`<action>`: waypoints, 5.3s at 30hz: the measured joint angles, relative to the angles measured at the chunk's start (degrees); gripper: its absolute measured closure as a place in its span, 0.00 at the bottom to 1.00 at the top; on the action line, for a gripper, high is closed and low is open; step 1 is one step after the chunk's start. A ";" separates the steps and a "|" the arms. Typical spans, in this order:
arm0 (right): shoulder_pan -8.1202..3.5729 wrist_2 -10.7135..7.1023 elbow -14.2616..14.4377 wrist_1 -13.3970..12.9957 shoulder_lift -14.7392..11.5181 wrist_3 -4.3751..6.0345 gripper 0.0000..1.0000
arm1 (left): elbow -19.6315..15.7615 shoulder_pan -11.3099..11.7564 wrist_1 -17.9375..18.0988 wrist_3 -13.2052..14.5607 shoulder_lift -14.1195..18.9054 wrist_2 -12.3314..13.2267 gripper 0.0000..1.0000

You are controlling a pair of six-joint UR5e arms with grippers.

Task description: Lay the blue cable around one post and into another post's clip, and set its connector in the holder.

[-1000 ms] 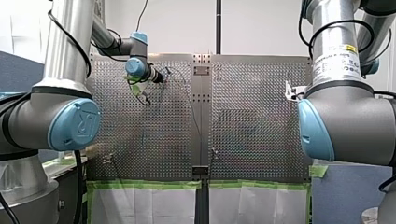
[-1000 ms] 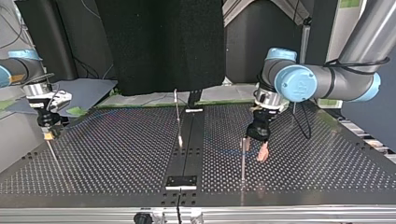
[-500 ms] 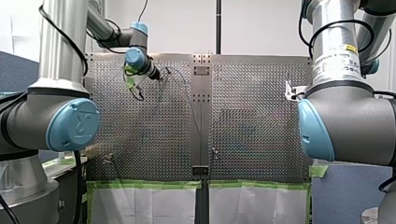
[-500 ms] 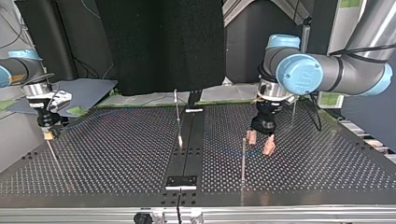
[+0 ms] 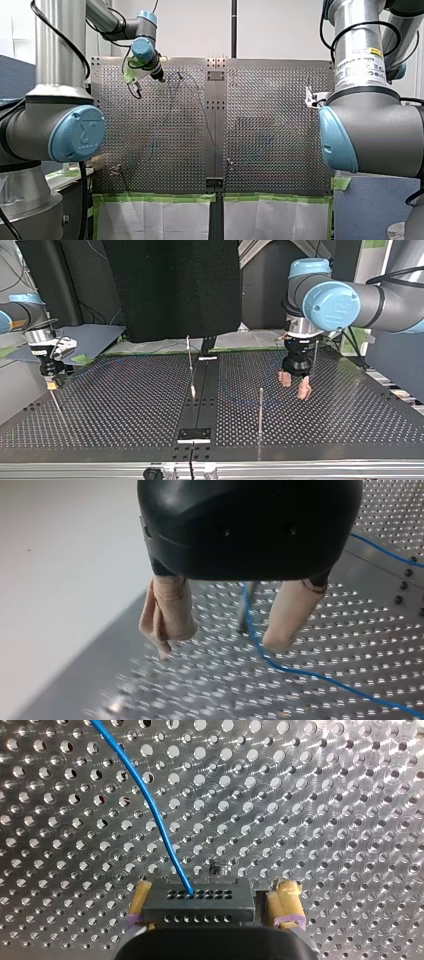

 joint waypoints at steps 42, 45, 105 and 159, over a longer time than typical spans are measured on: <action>0.00 0.00 0.00 0.00 0.00 0.00 0.01 | 8.64 -6.42 -19.09 23.51 1.08 3.32 0.00; 0.00 0.00 0.00 0.00 0.00 0.00 0.01 | 8.65 -6.44 -19.16 25.21 1.08 3.17 0.00; 0.00 0.00 0.00 0.00 0.00 0.00 0.01 | 8.67 -5.83 -19.15 26.61 1.10 -1.15 0.00; 0.00 0.00 0.00 0.00 0.00 0.00 0.01 | -8.61 -10.77 -2.50 27.29 -0.70 5.21 0.00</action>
